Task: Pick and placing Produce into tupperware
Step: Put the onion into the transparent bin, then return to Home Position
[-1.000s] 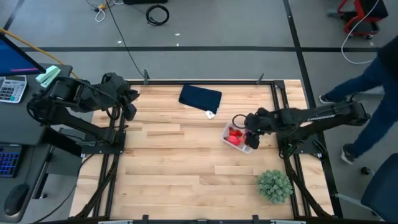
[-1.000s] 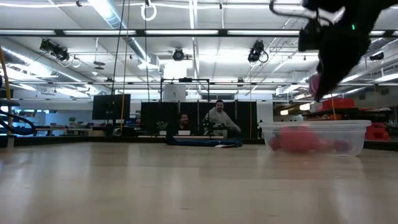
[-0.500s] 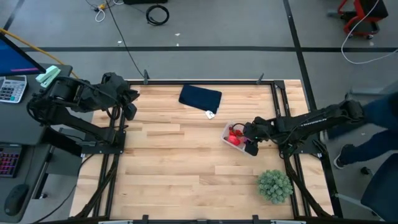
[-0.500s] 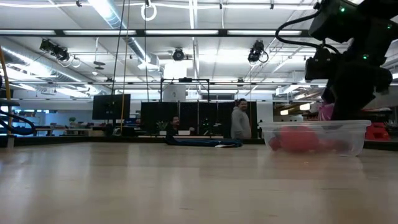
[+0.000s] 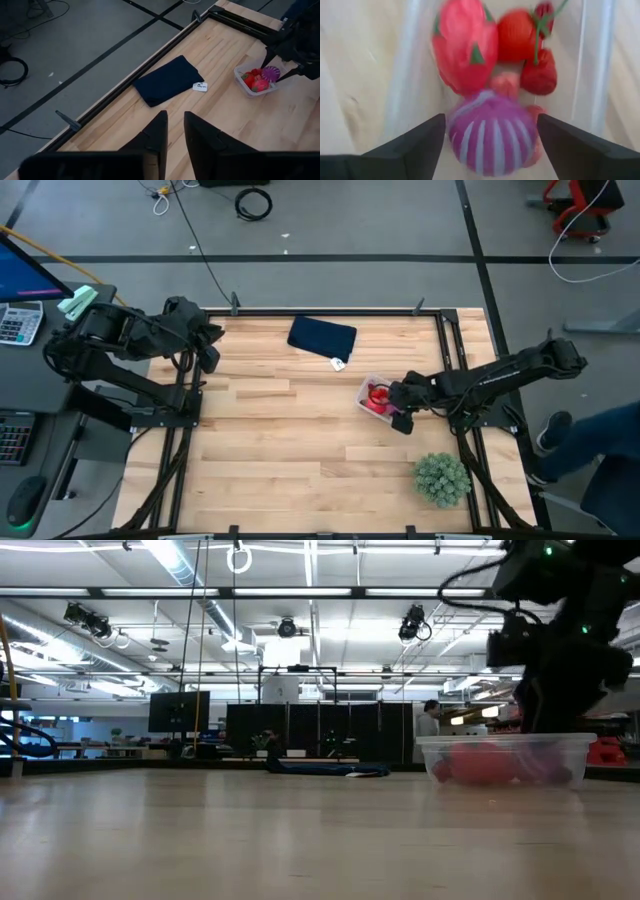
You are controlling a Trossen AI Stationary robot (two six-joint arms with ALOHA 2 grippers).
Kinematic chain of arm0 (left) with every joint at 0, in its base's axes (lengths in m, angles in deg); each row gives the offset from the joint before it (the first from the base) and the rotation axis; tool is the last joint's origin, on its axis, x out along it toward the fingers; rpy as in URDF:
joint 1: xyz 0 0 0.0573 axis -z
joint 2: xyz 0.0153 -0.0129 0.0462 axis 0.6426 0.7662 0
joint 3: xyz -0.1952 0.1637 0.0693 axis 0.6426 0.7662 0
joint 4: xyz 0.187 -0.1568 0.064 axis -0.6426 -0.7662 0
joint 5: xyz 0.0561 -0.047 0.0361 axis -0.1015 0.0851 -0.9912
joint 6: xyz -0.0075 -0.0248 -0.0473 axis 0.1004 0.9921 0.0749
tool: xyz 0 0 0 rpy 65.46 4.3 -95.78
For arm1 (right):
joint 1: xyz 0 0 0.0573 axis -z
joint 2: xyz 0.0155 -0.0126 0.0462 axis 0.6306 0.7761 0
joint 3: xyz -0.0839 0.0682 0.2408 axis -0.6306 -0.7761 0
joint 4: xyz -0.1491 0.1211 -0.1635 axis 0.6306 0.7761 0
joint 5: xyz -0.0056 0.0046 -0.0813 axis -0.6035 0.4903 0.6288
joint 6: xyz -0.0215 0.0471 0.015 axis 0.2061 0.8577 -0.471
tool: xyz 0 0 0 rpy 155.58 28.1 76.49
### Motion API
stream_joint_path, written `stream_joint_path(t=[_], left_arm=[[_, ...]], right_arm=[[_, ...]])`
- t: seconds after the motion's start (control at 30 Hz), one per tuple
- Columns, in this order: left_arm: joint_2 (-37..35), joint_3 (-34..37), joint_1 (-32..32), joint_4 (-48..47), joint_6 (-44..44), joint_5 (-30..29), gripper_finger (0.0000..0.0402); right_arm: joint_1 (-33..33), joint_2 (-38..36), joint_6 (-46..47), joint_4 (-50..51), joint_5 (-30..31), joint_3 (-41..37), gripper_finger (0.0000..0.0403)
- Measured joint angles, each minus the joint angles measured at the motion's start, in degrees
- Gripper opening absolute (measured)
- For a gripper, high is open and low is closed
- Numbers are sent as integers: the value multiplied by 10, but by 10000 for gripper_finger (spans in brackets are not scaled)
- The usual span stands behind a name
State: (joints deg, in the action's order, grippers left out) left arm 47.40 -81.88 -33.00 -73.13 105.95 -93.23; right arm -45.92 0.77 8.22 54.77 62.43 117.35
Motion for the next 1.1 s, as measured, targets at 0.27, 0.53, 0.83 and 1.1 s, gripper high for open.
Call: stream_joint_path(t=[0.27,0.53,0.83,1.1], left_arm=[[0,0,0,0,4,0,67],[18,48,0,31,50,-2,55],[20,273,35,182,32,2,52],[-64,301,103,83,134,-18,53]], right_arm=[[0,-20,-13,149,1,142,322],[-1,-41,-71,181,1,304,324],[-24,-46,-138,180,8,382,325],[-37,-88,-90,163,39,224,323]])
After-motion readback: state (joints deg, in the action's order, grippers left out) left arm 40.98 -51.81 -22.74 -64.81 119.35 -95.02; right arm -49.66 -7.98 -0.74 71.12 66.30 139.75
